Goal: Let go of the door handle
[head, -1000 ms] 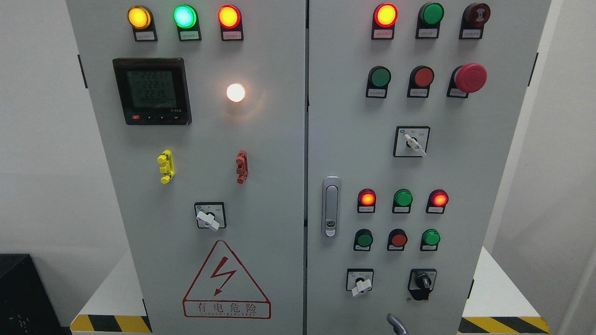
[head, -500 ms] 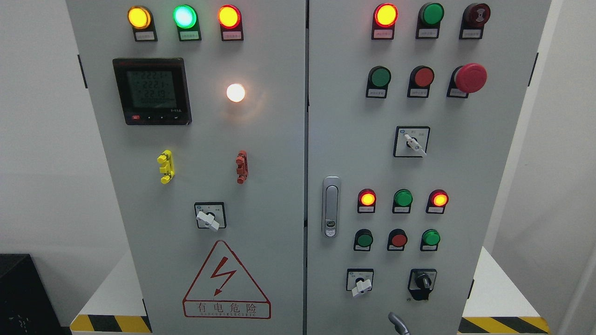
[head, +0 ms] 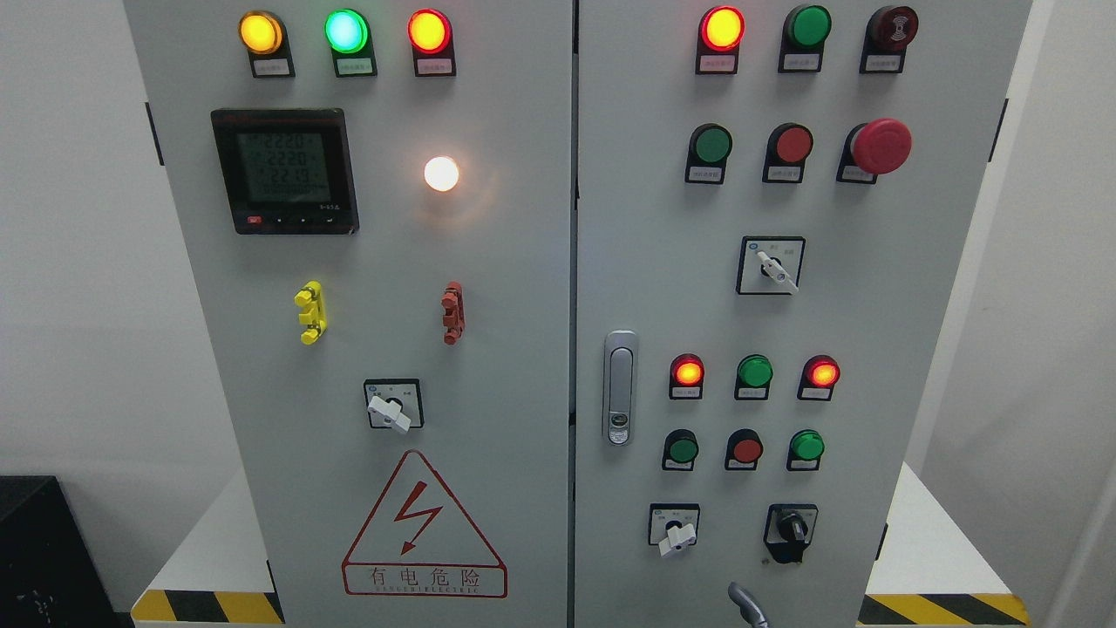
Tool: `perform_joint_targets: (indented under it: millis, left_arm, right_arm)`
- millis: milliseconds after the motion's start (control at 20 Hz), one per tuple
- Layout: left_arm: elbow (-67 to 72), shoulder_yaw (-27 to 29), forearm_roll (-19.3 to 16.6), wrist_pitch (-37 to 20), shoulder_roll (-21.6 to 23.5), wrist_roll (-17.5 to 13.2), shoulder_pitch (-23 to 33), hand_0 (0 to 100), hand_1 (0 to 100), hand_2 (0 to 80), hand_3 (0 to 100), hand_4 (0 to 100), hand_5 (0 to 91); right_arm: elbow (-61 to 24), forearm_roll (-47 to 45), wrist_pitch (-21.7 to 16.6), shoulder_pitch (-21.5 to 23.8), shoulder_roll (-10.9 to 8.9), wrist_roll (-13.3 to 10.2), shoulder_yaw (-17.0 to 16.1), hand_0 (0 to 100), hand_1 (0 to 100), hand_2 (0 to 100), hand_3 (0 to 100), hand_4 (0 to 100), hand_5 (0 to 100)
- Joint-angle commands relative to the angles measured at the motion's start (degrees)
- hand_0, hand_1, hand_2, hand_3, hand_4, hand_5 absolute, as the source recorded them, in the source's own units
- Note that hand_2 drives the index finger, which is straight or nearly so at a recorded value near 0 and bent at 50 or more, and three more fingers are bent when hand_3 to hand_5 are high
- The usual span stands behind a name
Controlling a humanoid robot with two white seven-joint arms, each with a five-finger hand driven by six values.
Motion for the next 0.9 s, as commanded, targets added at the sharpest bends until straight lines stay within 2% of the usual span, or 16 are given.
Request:
perform_joint_targets:
  millis: [0, 100, 200, 300, 350, 400, 550, 800, 850]
  left_arm:
    - [-1.1, -1.2, 0.0, 0.0, 0.0, 0.0, 0.0, 0, 0, 2.2, 9, 1, 0.0]
    - [-1.1, -1.2, 0.0, 0.0, 0.0, 0.0, 0.0, 0, 0, 2.2, 9, 1, 0.0]
    - [-1.1, -1.2, 0.0, 0.0, 0.0, 0.0, 0.0, 0, 0, 2.2, 9, 1, 0.0]
    - [-1.1, -1.2, 0.0, 0.0, 0.0, 0.0, 0.0, 0, 0, 2.3, 9, 1, 0.0]
    - [-1.1, -1.2, 0.0, 0.0, 0.0, 0.0, 0.0, 0, 0, 2.3, 9, 1, 0.0]
    - [-1.1, -1.2, 0.0, 0.0, 0.0, 0.0, 0.0, 0, 0, 2.3, 9, 1, 0.0]
    - [-1.1, -1.2, 0.0, 0.0, 0.0, 0.0, 0.0, 0, 0, 2.3, 9, 1, 0.0]
    - [-1.1, -1.2, 0.0, 0.0, 0.0, 0.0, 0.0, 0, 0, 2.4, 9, 1, 0.0]
    - [-1.1, -1.2, 0.0, 0.0, 0.0, 0.0, 0.0, 0, 0, 2.4, 9, 1, 0.0]
  right_arm:
    - [-2.1, 9.7, -0.1, -2.0, 0.01, -0.3, 0.2, 41, 29, 0, 32, 36, 24]
    - [-2.1, 13.7, -0.1, -3.5, 0.01, -0.3, 0.2, 41, 30, 0, 46, 47, 35]
    - [-2.0, 18.0, 0.0, -5.3, 0.01, -0.7, 0.2, 42, 32, 0, 56, 56, 43]
    - [-1.8, 23.3, 0.2, -7.2, 0.10, -2.5, 0.3, 42, 34, 0, 66, 66, 54]
    - [-1.4, 25.6, 0.2, -8.4, 0.10, -2.9, 0.3, 44, 35, 0, 74, 71, 63]
    - [-1.2, 27.5, 0.2, -9.2, 0.10, -2.9, 0.5, 45, 35, 0, 78, 76, 71]
    - [-0.9, 32.5, 0.3, -10.7, 0.10, -3.0, 2.9, 47, 35, 0, 87, 84, 85]
    - [0.8, 43.5, 0.3, -12.7, 0.10, -3.4, 3.1, 47, 35, 0, 99, 91, 96]
    - [0.8, 45.0, 0.3, -12.7, 0.10, -3.6, 3.1, 47, 34, 0, 100, 95, 96]
